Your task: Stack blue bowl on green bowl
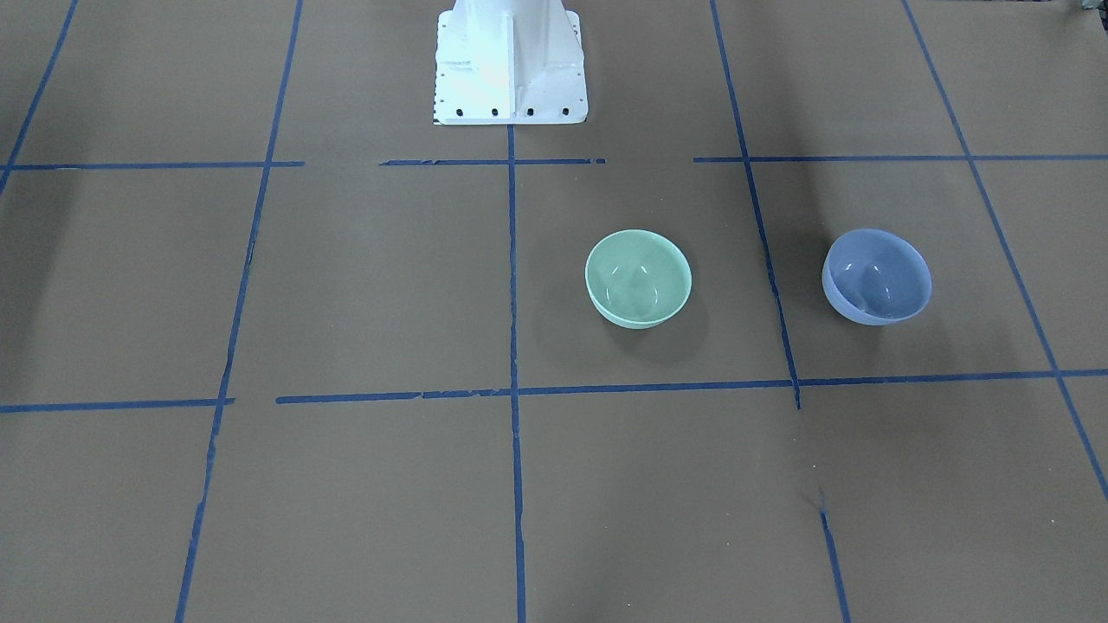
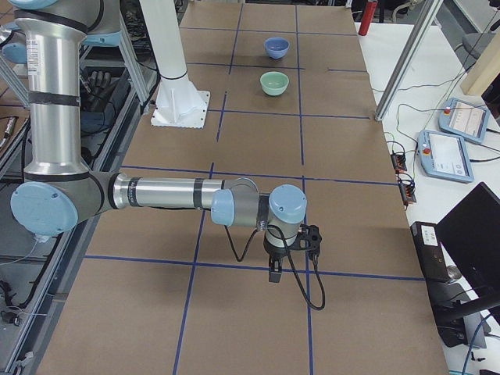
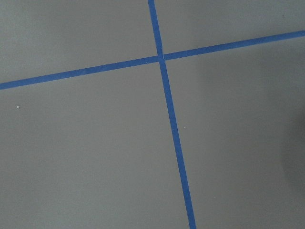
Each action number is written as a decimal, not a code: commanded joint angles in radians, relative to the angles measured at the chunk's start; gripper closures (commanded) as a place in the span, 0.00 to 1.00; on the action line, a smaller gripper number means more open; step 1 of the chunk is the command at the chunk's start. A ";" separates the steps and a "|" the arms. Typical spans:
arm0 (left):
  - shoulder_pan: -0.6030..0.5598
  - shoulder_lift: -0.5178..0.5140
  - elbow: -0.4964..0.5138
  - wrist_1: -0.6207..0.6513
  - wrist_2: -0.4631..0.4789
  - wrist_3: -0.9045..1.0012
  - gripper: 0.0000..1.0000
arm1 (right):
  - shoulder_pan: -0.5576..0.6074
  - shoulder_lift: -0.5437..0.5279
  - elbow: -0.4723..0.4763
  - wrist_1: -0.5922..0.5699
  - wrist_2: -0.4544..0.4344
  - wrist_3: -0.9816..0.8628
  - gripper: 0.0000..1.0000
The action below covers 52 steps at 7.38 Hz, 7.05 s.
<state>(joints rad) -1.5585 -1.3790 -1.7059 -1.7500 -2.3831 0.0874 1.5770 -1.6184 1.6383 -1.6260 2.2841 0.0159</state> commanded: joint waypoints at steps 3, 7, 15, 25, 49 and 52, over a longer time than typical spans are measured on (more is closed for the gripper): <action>0.000 -0.008 0.020 -0.002 -0.002 -0.005 0.00 | 0.000 0.002 0.000 0.000 0.000 -0.001 0.00; 0.020 -0.031 -0.004 -0.057 -0.002 -0.015 0.00 | 0.000 0.000 0.000 0.000 0.000 -0.001 0.00; 0.566 -0.110 0.025 -0.517 0.284 -1.041 0.01 | 0.000 0.000 0.000 0.000 0.000 0.001 0.00; 0.589 -0.143 -0.206 -0.259 0.277 -1.096 1.00 | 0.001 0.000 0.000 0.000 0.000 0.001 0.00; 0.371 -0.117 -0.292 0.003 0.179 -0.628 0.00 | 0.000 0.000 0.000 0.000 0.000 -0.001 0.00; 0.097 0.020 -0.171 0.004 0.145 -0.070 0.00 | 0.000 0.000 0.000 0.000 0.000 0.001 0.00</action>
<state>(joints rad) -1.3576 -1.4052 -1.9303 -1.7456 -2.2322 -0.1897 1.5770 -1.6180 1.6383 -1.6260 2.2841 0.0157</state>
